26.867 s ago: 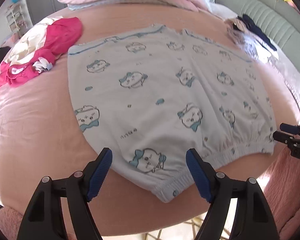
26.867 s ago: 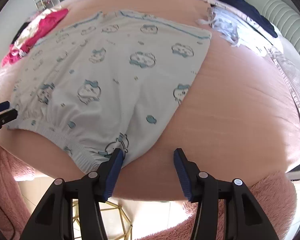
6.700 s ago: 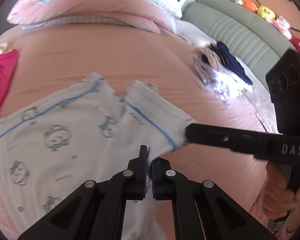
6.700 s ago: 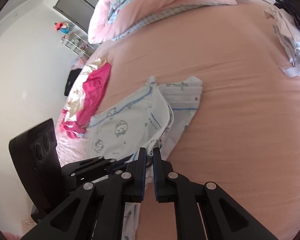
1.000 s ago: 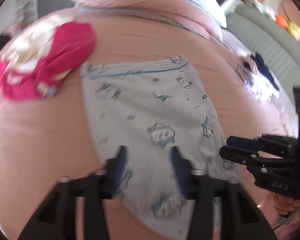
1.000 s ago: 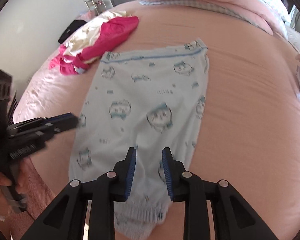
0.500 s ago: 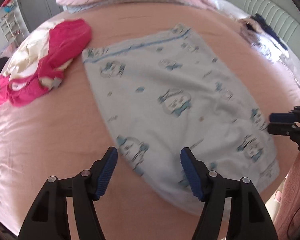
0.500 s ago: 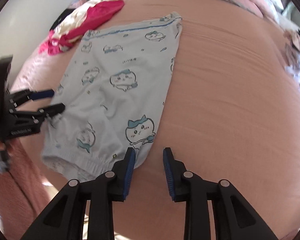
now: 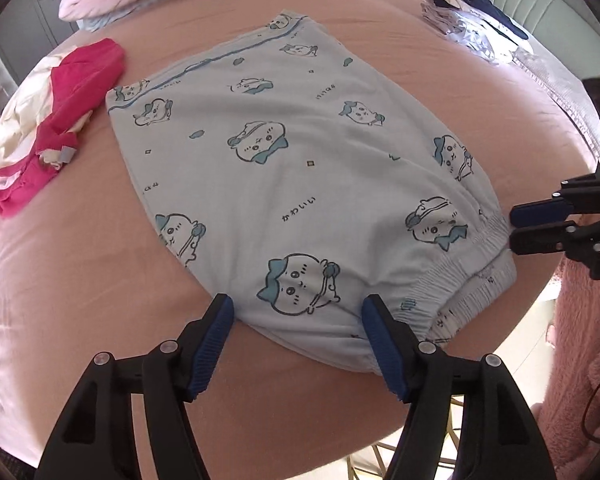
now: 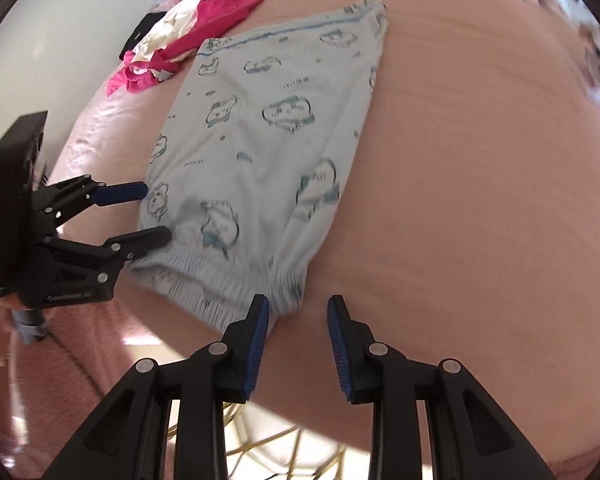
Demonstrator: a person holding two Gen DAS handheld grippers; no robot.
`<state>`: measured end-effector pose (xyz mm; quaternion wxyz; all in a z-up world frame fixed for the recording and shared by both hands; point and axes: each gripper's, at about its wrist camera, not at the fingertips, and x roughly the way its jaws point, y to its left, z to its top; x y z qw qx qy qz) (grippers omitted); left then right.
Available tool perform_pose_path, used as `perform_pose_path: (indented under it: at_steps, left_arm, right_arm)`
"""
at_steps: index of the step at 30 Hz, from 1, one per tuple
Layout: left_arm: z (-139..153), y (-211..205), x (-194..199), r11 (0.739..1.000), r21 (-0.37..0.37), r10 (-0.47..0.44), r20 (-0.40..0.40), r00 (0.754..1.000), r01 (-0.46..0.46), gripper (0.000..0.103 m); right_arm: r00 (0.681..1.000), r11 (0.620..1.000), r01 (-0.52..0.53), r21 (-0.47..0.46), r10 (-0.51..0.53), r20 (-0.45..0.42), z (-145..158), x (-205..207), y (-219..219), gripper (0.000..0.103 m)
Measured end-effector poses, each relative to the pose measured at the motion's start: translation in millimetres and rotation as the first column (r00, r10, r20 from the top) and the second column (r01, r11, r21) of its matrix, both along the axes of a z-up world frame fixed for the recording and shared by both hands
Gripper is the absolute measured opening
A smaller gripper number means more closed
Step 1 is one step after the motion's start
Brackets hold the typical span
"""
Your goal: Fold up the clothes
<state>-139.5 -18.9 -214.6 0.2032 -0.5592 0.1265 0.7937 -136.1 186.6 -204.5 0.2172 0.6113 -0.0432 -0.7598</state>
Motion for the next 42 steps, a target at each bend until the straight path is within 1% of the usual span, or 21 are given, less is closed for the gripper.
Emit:
perform_pose_path:
  at_steps: [3,6,7,8,10,11,14,16,18,20,22,25,28,30,31,33,35,36,38,40,42]
  left_arm:
    - [6,3,-1,1.000,0.014,0.011,-0.026,1.000,-0.010,0.065]
    - [12,7,2,0.996,0.092,-0.003,-0.045,0.999,0.007,0.065]
    - [11,10,3,0.994,0.111,-0.008,-0.045,0.999,0.013,0.065]
    - [9,13,1,0.994,0.107,-0.005,-0.042,0.999,0.010,0.065]
    - [-5,26,5,0.998,0.062,0.006,0.007,1.000,-0.007,0.065]
    - [-4,29,9,0.998,0.064,0.019,0.023,1.000,-0.021,0.065]
    - [4,17,9,0.994,0.100,0.024,0.076,0.997,-0.031,0.065]
    - [15,7,5,0.994,0.109,0.018,0.045,0.999,-0.023,0.065]
    - [24,2,-10,0.995,0.100,0.032,-0.045,0.998,-0.027,0.065]
    - [28,2,-31,0.994,0.105,0.053,-0.114,0.992,-0.041,0.065]
    - [27,8,-59,0.991,0.126,0.069,-0.153,0.986,-0.049,0.065]
    - [20,17,-95,0.995,0.090,0.053,-0.191,0.980,-0.036,0.065]
    - [-1,21,-115,0.999,-0.009,0.040,-0.142,0.989,-0.041,0.065]
    - [-13,9,-111,0.999,-0.029,0.013,-0.110,0.994,-0.017,0.066]
    - [-12,-2,-103,1.000,-0.013,0.000,-0.119,0.993,-0.001,0.067]
    - [-12,-19,-89,0.999,-0.039,-0.034,-0.102,0.994,0.030,0.071]
    - [-9,-34,-82,0.997,-0.049,-0.061,-0.049,0.997,0.059,0.073]
    - [-5,-40,-84,0.998,-0.029,-0.064,-0.037,0.997,0.063,0.072]
    - [5,-44,-93,0.999,-0.004,-0.042,-0.086,0.995,0.041,0.072]
    - [15,-38,-107,1.000,0.004,-0.020,-0.187,0.982,0.021,0.072]
    - [18,-27,-128,0.998,0.067,0.007,-0.220,0.975,0.007,0.072]
  right_arm:
    - [0.996,0.998,0.056,0.008,-0.055,-0.063,12,4,10,0.030]
    - [0.986,0.992,0.128,0.022,-0.124,-0.110,14,10,19,0.030]
    - [0.985,0.990,0.139,0.023,-0.136,-0.105,8,3,16,0.030]
    - [0.986,0.990,0.143,0.015,-0.141,-0.091,4,-1,15,0.030]
    - [0.985,0.989,0.150,-0.001,-0.149,-0.084,-4,-8,7,0.030]
    - [0.987,0.990,0.140,-0.003,-0.139,-0.078,-8,-10,4,0.030]
    - [0.999,0.992,0.027,0.122,-0.024,-0.026,-16,-5,-10,0.030]
    - [0.999,0.986,-0.034,0.165,0.039,-0.026,-7,3,-11,0.030]
    - [0.998,0.989,-0.036,0.146,0.044,-0.051,9,0,-3,0.030]
    - [0.991,0.995,-0.016,0.100,0.029,-0.128,27,-16,0,0.030]
    - [0.981,0.995,-0.008,0.096,0.027,-0.193,37,-38,-6,0.030]
    - [0.966,0.994,-0.029,0.102,0.054,-0.253,34,-77,-34,0.030]
    - [0.962,0.988,-0.054,0.144,0.090,-0.258,17,-111,-58,0.030]
    - [0.965,0.977,-0.069,0.201,0.117,-0.236,-4,-130,-70,0.030]
    - [0.969,0.965,-0.060,0.254,0.117,-0.215,-16,-136,-68,0.030]
    - [0.971,0.977,-0.046,0.206,0.092,-0.219,-18,-137,-55,0.029]
    - [0.977,0.979,-0.025,0.203,0.067,-0.203,-13,-136,-40,0.026]
    - [0.977,0.982,-0.017,0.188,0.056,-0.204,-8,-138,-35,0.026]
    - [0.974,0.987,-0.003,0.163,0.040,-0.223,4,-145,-30,0.029]
    - [0.964,0.990,-0.005,0.141,0.042,-0.261,15,-157,-35,0.029]
    - [0.960,0.995,-0.030,0.100,0.056,-0.274,19,-171,-47,0.030]
